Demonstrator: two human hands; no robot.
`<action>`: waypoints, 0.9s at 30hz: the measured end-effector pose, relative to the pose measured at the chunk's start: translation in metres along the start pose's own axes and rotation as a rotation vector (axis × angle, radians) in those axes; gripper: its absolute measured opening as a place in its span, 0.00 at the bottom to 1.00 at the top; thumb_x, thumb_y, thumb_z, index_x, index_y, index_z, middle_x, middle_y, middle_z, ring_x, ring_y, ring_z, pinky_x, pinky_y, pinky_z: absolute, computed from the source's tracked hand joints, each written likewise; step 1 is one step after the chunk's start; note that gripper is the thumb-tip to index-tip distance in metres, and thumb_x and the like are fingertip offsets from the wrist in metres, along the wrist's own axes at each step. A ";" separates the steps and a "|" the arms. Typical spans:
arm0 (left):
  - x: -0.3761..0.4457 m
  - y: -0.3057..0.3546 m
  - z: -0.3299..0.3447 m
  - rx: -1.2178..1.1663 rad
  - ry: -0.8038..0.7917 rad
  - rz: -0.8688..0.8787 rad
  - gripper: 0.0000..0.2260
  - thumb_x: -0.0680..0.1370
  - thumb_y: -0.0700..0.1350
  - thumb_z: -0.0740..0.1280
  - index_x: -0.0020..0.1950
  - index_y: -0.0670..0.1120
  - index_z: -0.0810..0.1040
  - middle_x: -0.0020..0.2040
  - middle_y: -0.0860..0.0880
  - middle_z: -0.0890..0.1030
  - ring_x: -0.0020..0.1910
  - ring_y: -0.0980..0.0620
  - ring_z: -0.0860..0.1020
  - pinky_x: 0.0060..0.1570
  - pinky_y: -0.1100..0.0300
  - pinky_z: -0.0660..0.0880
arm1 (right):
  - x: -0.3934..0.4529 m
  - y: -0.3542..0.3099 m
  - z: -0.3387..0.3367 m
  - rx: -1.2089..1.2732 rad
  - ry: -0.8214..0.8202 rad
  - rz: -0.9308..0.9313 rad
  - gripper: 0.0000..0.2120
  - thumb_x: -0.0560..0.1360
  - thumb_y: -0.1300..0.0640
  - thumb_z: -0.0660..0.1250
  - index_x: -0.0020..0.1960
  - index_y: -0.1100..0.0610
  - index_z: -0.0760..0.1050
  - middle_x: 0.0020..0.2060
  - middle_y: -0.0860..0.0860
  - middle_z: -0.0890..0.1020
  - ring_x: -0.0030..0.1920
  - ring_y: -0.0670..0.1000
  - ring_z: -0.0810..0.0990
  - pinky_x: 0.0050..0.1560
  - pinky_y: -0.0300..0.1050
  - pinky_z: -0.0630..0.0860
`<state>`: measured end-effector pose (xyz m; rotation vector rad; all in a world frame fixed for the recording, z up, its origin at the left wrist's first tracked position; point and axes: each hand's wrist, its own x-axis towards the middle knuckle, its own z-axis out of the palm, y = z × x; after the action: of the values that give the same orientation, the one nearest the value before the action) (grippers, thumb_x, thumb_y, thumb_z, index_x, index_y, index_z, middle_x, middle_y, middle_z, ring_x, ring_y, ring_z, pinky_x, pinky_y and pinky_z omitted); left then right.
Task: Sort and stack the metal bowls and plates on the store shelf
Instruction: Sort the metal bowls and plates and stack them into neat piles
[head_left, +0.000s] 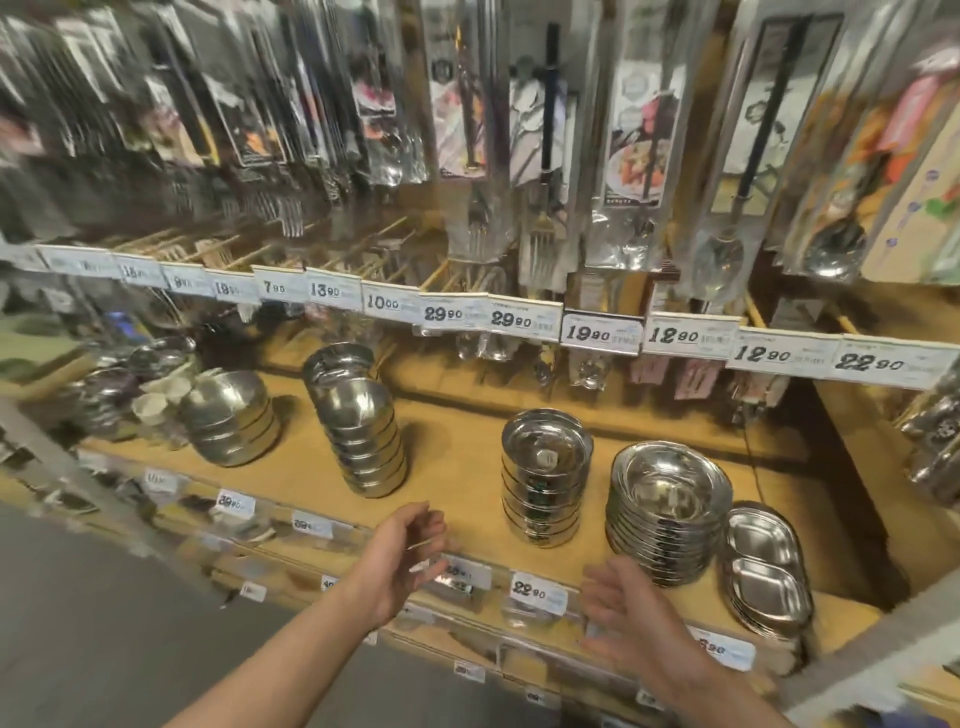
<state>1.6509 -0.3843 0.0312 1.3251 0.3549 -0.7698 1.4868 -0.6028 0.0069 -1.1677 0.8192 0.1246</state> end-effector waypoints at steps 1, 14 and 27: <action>0.000 0.004 -0.009 -0.008 0.002 0.003 0.10 0.82 0.49 0.64 0.52 0.43 0.79 0.48 0.46 0.80 0.46 0.50 0.79 0.49 0.52 0.80 | 0.002 -0.001 0.008 -0.007 -0.013 0.006 0.20 0.84 0.43 0.56 0.62 0.57 0.76 0.59 0.55 0.79 0.58 0.54 0.78 0.44 0.50 0.80; 0.041 0.073 -0.176 -0.042 0.033 0.026 0.11 0.81 0.48 0.64 0.53 0.42 0.81 0.48 0.45 0.82 0.48 0.48 0.80 0.48 0.51 0.77 | 0.049 0.008 0.167 0.139 0.050 0.119 0.20 0.83 0.46 0.58 0.61 0.61 0.76 0.58 0.60 0.78 0.51 0.57 0.77 0.39 0.53 0.78; 0.090 0.091 -0.183 0.062 -0.085 -0.071 0.11 0.82 0.46 0.63 0.57 0.41 0.80 0.49 0.44 0.82 0.48 0.48 0.79 0.47 0.52 0.78 | 0.062 0.026 0.169 0.273 0.278 0.067 0.22 0.83 0.45 0.56 0.60 0.61 0.78 0.48 0.58 0.82 0.51 0.57 0.81 0.52 0.59 0.81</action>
<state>1.8113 -0.2323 -0.0034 1.3388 0.3140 -0.8995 1.6037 -0.4679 -0.0277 -0.9100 1.0847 -0.0958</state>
